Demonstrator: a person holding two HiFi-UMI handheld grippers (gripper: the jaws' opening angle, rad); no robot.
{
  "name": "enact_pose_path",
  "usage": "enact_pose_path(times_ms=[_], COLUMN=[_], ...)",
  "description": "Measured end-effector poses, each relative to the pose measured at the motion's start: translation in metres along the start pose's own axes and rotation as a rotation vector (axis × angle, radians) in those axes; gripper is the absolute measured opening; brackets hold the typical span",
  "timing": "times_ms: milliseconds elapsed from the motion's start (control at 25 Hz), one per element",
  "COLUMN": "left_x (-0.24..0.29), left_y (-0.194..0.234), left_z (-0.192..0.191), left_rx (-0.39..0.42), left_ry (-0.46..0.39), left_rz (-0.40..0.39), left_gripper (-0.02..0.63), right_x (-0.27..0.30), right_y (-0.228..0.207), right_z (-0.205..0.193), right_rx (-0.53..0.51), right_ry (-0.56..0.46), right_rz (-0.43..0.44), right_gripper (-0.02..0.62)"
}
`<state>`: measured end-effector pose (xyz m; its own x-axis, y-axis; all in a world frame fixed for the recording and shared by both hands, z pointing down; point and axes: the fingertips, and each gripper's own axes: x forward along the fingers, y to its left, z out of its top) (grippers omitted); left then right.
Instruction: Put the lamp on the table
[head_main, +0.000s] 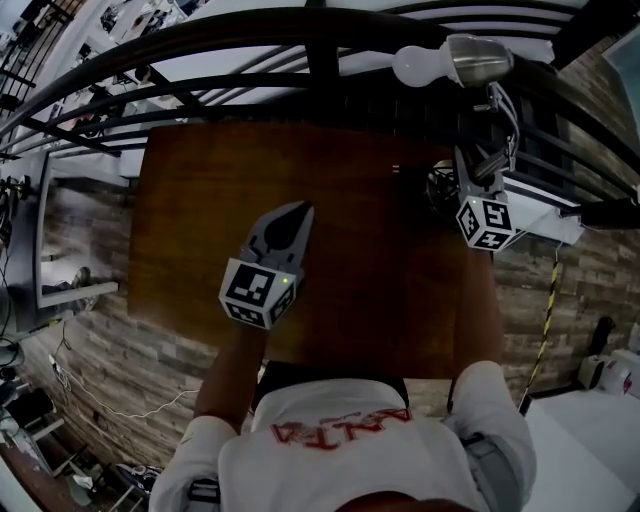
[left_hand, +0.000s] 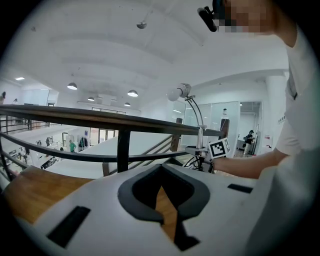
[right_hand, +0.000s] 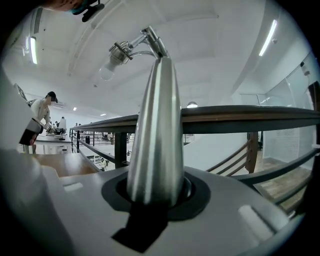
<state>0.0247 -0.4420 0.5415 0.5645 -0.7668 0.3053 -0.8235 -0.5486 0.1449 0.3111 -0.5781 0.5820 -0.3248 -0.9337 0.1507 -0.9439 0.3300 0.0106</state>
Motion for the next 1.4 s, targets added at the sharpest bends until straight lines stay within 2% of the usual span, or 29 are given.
enact_pose_path(times_ms=[280, 520, 840, 1120, 1400], left_x=[0.003, 0.006, 0.013, 0.015, 0.004], left_y=[0.006, 0.008, 0.0, -0.002, -0.002], left_z=[-0.004, -0.007, -0.011, -0.015, -0.016], left_rx=[-0.014, -0.067, -0.082, -0.097, -0.117], left_ry=[-0.007, -0.01, 0.0, 0.005, 0.0], left_rz=[0.031, 0.018, 0.008, -0.001, -0.007], left_gripper=[0.009, 0.009, 0.009, 0.009, 0.009], right_x=[0.004, 0.003, -0.005, -0.009, -0.009], right_y=[-0.003, -0.003, -0.006, 0.007, 0.005], right_z=[-0.008, -0.019, -0.029, -0.037, -0.045], right_rx=[-0.001, -0.014, 0.011, -0.045, 0.006], right_ry=[-0.022, -0.023, -0.033, -0.023, 0.012], right_rz=[0.019, 0.009, 0.013, 0.029, 0.013], right_gripper=[0.118, 0.118, 0.118, 0.12, 0.126])
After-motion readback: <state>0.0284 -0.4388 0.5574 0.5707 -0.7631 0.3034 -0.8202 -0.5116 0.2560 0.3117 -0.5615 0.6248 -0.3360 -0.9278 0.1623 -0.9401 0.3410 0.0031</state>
